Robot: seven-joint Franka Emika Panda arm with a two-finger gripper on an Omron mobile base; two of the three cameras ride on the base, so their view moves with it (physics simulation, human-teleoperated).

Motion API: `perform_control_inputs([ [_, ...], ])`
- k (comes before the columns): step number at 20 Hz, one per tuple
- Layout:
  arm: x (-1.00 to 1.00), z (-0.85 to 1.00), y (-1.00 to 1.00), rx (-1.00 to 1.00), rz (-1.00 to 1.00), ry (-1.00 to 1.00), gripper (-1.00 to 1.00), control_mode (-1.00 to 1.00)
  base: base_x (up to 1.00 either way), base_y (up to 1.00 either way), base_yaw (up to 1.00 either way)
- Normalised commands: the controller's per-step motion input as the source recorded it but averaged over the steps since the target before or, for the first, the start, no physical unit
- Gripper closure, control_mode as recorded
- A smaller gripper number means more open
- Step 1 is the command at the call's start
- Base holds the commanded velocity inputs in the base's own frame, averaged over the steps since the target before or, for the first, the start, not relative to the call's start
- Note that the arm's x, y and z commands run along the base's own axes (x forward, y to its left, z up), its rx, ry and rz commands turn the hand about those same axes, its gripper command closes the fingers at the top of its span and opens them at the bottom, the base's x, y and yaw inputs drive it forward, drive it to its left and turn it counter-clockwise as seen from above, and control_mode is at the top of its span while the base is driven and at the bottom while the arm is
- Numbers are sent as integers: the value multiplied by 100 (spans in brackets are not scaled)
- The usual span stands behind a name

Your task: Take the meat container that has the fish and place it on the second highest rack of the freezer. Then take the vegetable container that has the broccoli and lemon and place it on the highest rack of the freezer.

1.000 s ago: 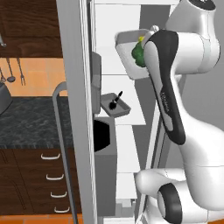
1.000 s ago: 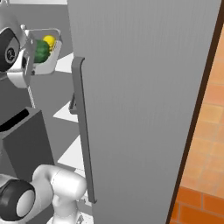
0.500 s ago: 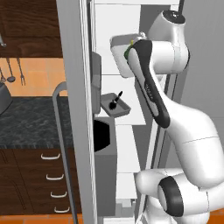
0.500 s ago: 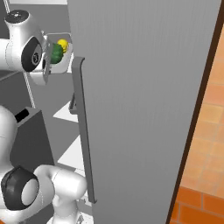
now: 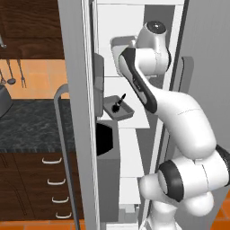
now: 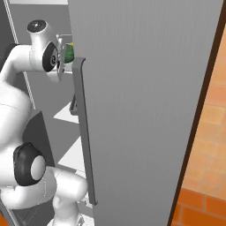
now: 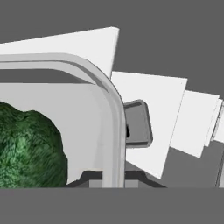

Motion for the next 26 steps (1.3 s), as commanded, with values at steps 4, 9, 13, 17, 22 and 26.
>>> perform_control_inputs([
  [4, 100, 0, 1, 0, -3, 6, 100, -100, 0, 0, 0],
  [9, 88, -10, 2, 0, 0, 4, 100, -100, 0, 0, 0],
  [13, 62, -30, 0, 0, 0, 0, 100, -100, 0, 0, 0],
  [17, 31, -36, 4, 0, 0, 0, -100, -100, 0, 0, 0],
  [22, -25, 0, 1, 0, 0, -19, -100, -100, 0, 0, 0],
  [26, -81, 16, 0, 0, 0, -39, -100, -100, 0, 0, 0],
])
